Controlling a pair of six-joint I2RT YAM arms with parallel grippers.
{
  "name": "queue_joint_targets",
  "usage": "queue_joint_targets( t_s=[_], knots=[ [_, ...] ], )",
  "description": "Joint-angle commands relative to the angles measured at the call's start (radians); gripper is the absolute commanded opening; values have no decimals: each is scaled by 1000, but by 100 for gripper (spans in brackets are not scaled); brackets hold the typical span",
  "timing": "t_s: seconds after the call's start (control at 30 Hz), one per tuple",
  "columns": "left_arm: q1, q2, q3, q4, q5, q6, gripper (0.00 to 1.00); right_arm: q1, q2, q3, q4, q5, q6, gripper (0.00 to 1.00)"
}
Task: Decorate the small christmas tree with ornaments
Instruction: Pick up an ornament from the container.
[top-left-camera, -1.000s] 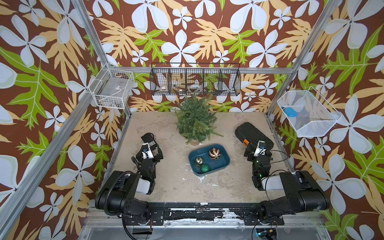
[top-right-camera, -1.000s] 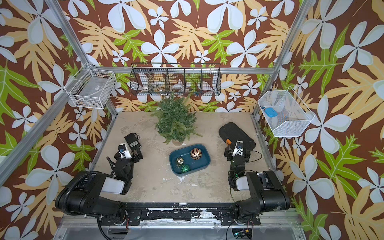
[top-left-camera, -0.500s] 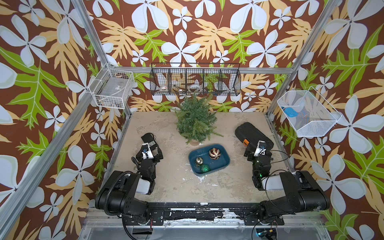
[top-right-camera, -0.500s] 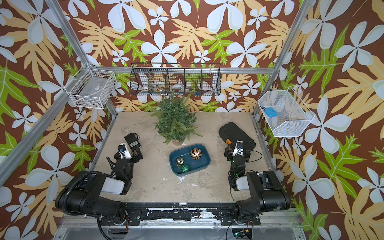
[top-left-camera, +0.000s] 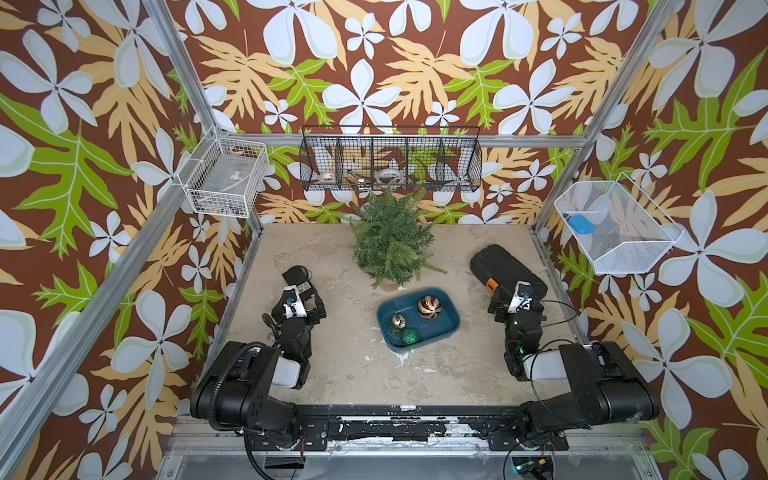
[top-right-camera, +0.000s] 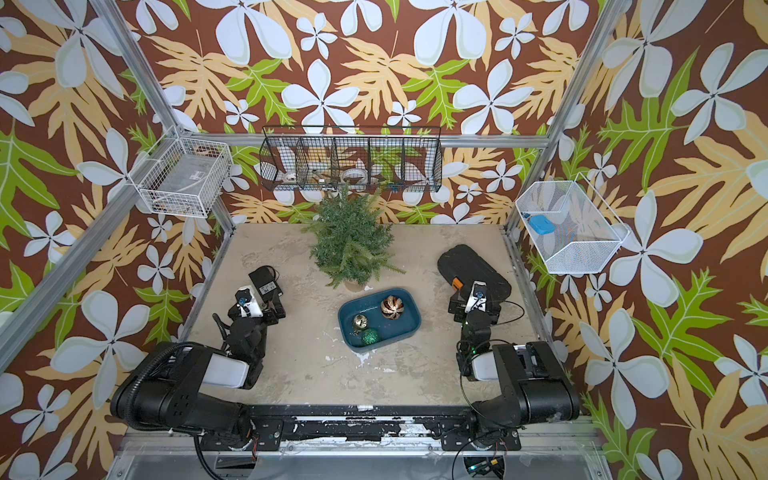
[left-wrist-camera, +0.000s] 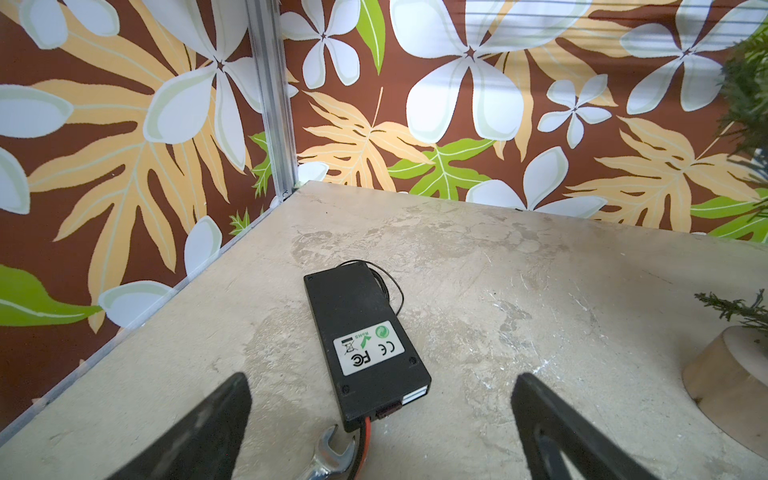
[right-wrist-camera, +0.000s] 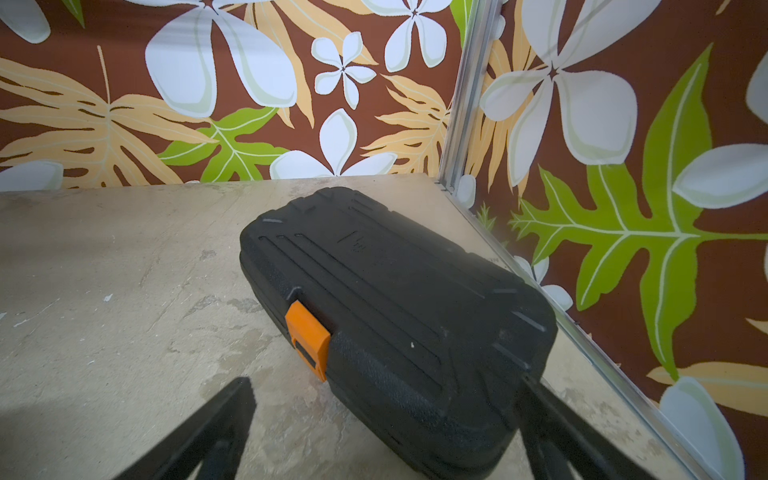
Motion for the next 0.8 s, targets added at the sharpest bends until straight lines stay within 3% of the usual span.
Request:
queue_joint_targets(
  t_s=[0.0,0.2,0.27,0.43,0.57,0.63,0.73,0.77],
  knots=[
    [3,-23,4,13,-14,4,100,0,-8,-3,19,-2,10,100],
    [2,-190,45,-193,-32,-7,100,-4,-89,-33,12,11,12,100],
    [2,-240,72,-278,-52,-17,100,-2,-176,46,-210,44,38,100],
    [2,-343,180,-547,-118,-110,100,-3,-346,120,-435,85,69,100],
    [3,-432,245,-721,-201,-204,100,-4,-457,198,-623,28,106,100],
    [2,-472,298,-845,-208,-284,100,-4,-522,229,-704,28,176,100],
    [7,-522,374,-1000,-114,-404,100,-6,-603,342,-1004,92,521,100],
    [7,-537,391,-1036,-75,-460,100,-11,-618,354,-1027,44,577,100]
  ],
)
